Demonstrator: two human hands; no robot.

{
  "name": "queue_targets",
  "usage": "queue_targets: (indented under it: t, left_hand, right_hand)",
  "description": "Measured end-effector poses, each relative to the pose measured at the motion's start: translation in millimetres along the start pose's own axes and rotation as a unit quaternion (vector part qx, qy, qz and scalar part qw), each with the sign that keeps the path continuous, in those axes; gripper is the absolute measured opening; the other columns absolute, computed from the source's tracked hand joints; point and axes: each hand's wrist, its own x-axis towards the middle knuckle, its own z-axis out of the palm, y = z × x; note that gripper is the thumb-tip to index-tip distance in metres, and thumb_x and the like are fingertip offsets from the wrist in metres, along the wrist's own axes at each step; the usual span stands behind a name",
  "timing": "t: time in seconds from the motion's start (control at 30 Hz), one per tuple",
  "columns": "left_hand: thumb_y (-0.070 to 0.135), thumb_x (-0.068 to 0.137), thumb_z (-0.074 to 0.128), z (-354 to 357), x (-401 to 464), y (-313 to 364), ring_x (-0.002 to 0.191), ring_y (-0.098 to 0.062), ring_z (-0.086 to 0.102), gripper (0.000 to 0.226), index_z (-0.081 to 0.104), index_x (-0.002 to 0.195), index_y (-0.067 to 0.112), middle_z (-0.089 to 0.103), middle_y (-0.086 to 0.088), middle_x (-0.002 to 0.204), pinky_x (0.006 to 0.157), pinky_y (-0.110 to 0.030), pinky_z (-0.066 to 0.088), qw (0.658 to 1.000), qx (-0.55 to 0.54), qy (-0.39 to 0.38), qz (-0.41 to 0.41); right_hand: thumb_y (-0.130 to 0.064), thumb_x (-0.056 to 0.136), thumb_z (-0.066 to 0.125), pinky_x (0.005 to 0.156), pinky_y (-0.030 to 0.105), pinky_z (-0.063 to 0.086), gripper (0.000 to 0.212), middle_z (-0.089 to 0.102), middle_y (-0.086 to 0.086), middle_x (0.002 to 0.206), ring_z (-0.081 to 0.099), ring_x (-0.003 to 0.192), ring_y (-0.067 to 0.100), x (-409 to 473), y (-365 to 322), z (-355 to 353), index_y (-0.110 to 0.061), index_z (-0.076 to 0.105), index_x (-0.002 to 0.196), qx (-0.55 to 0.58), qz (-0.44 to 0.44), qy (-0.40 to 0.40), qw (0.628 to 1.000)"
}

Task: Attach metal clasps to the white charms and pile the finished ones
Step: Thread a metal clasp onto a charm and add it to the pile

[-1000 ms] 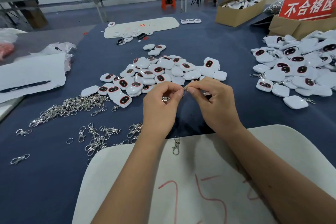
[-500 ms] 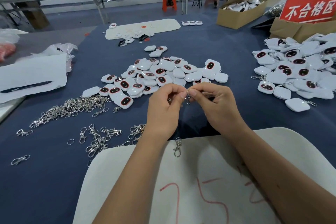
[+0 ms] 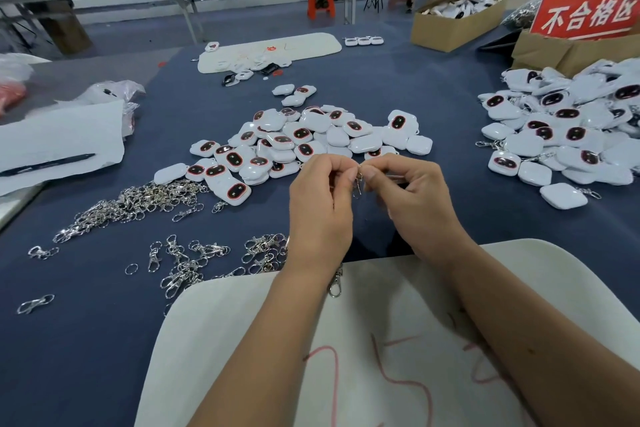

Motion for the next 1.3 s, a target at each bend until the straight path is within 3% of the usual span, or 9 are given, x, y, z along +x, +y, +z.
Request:
queue_targets:
  t: [0.23,0.4,0.5,0.6,0.7,0.8,0.97,1.13,1.3]
  left_hand:
    - [0.006,0.098,0.06,-2,-1,-1,0.077,-0.008,0.053,0.01,0.065,0.092,0.012,0.061,0.007,0.084,0.07,-0.017,0.039,0.999,0.024,0.001,0.024]
    - [0.005,0.098,0.054,-4,0,-4,0.083,-0.005,0.051,0.014,0.059,0.091,0.017,0.059,0.006,0.089,0.073,-0.013,0.037,0.996,0.072,-0.011,0.046]
    - [0.006,0.099,0.053,-6,2,-8,0.086,-0.002,0.05,0.015,0.058,0.09,0.016,0.058,0.008,0.09,0.073,-0.014,0.037,0.993,0.099,-0.038,0.042]
    - [0.006,0.099,0.052,-9,2,-12,0.087,-0.003,0.05,0.016,0.056,0.088,0.017,0.058,0.009,0.09,0.072,-0.017,0.038,0.989,0.12,-0.08,0.027]
    - [0.006,0.099,0.05,-9,2,-11,0.082,-0.003,0.049,0.021,0.054,0.085,0.02,0.053,0.014,0.084,0.068,-0.017,0.035,0.984,0.128,-0.124,0.02]
    - [0.007,0.099,0.049,-8,0,-9,0.076,-0.003,0.047,0.02,0.055,0.085,0.02,0.051,0.016,0.079,0.065,-0.02,0.032,0.98,0.125,-0.153,0.009]
    - [0.006,0.1,0.049,-9,0,-6,0.076,-0.006,0.046,0.018,0.055,0.087,0.017,0.053,0.012,0.082,0.066,-0.022,0.035,0.979,0.116,-0.168,0.009]
    - [0.004,0.1,0.047,-9,0,-4,0.082,-0.019,0.05,0.016,0.055,0.089,0.013,0.056,0.002,0.087,0.07,-0.033,0.043,0.975,0.123,-0.183,0.014]
    - [0.005,0.1,0.046,-7,0,-6,0.08,-0.014,0.047,0.017,0.053,0.089,0.016,0.054,0.004,0.088,0.066,-0.026,0.037,0.972,0.142,-0.189,0.007]
  right_hand:
    - [-0.011,0.102,0.065,0.055,0.031,0.037,0.025,0.059,-0.004,0.068,0.042,0.059,0.017,-1,1,2,-0.024,0.074,0.083,0.016,0.033,-0.008,0.999]
    - [-0.018,0.101,0.06,0.049,0.024,0.039,0.028,0.054,-0.012,0.056,0.046,0.05,0.009,-2,3,5,-0.024,0.068,0.075,-0.027,0.049,0.027,0.998]
    - [-0.022,0.081,0.053,0.044,0.026,0.034,0.014,0.043,0.007,0.055,0.039,0.048,0.02,8,1,1,-0.015,0.065,0.077,0.063,0.159,0.127,0.977]
    - [-0.017,0.066,0.043,0.049,0.031,0.04,0.037,0.049,0.005,0.071,0.044,0.055,0.021,19,2,-4,-0.019,0.065,0.096,0.126,0.271,0.166,0.94]
    - [-0.003,0.087,0.053,0.068,0.04,0.048,0.031,0.061,-0.01,0.069,0.051,0.066,0.014,13,8,-5,-0.018,0.064,0.112,0.113,0.227,0.113,0.961]
    - [-0.008,0.096,0.072,0.089,0.037,0.058,0.026,0.073,0.002,0.1,0.066,0.091,0.017,7,14,-8,-0.015,0.07,0.12,0.092,0.186,0.071,0.976]
    - [-0.019,0.097,0.072,0.057,0.025,0.05,0.009,0.071,0.0,0.076,0.06,0.063,0.012,5,14,-2,-0.013,0.072,0.105,0.036,0.127,0.104,0.986]
    - [-0.028,0.091,0.079,0.066,0.035,0.048,0.018,0.071,0.004,0.076,0.058,0.061,0.015,5,12,1,-0.016,0.066,0.093,-0.017,0.116,0.141,0.983]
    - [-0.026,0.089,0.081,0.061,0.025,0.048,0.019,0.073,-0.003,0.074,0.063,0.06,0.009,4,12,1,-0.015,0.065,0.089,-0.07,0.087,0.151,0.982]
